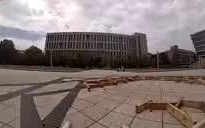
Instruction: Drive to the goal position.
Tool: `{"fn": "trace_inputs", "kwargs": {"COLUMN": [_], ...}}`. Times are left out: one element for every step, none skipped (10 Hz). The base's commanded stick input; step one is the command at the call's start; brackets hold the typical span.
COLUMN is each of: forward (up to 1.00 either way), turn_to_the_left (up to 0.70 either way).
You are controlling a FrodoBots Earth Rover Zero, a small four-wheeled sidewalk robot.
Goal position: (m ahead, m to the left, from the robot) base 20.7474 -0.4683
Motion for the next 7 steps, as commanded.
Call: {"fn": "trace_inputs", "kwargs": {"forward": [0.06, 0.06, 0.06, 0.06, 0.06, 0.06, 0.06], "turn_to_the_left": [0.01, 0.01, 0.01, 0.0, 0.0, 0.0, 0.0]}}
